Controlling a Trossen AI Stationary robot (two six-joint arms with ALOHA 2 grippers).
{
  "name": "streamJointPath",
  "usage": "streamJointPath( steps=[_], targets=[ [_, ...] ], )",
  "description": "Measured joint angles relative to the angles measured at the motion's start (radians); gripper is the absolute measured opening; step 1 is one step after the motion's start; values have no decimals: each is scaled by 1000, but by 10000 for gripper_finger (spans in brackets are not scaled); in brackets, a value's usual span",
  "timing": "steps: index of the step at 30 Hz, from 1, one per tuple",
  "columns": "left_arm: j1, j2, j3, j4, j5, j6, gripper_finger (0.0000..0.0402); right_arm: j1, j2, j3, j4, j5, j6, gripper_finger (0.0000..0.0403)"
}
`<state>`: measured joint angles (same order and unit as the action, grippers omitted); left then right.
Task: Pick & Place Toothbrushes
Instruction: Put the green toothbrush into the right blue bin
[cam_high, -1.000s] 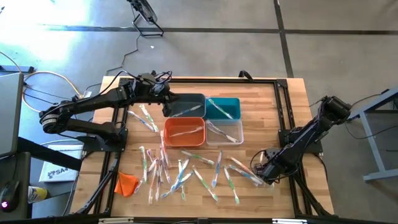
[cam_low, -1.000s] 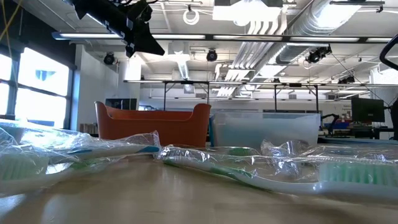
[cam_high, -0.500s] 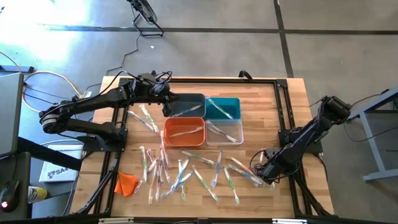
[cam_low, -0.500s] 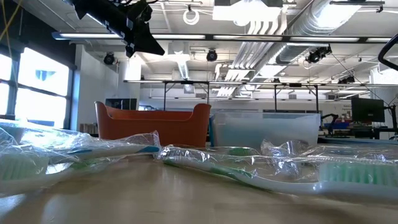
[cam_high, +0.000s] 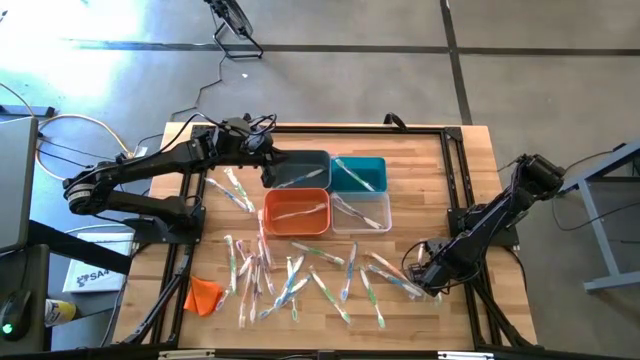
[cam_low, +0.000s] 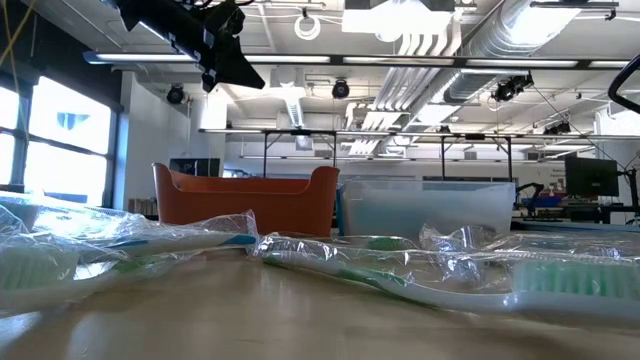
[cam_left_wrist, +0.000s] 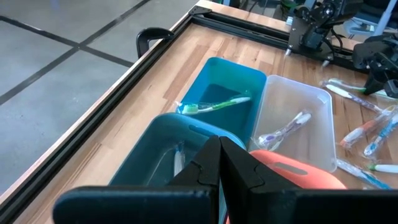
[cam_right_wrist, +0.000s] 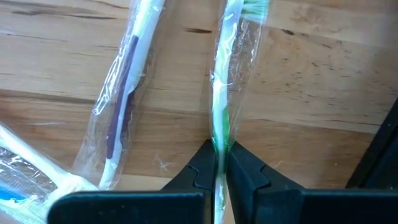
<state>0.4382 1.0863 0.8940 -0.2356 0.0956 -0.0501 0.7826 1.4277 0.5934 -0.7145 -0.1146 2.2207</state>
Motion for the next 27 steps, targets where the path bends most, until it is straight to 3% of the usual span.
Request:
streamJointPath(
  steps=[15,27],
  targets=[
    [0,0,0,-2,0,0,0,-12,-80,-7,-94,19,-10,11],
    [0,0,0,-40,1,0,0,-139,-209,-3,-124,142,-233,11]
  ],
)
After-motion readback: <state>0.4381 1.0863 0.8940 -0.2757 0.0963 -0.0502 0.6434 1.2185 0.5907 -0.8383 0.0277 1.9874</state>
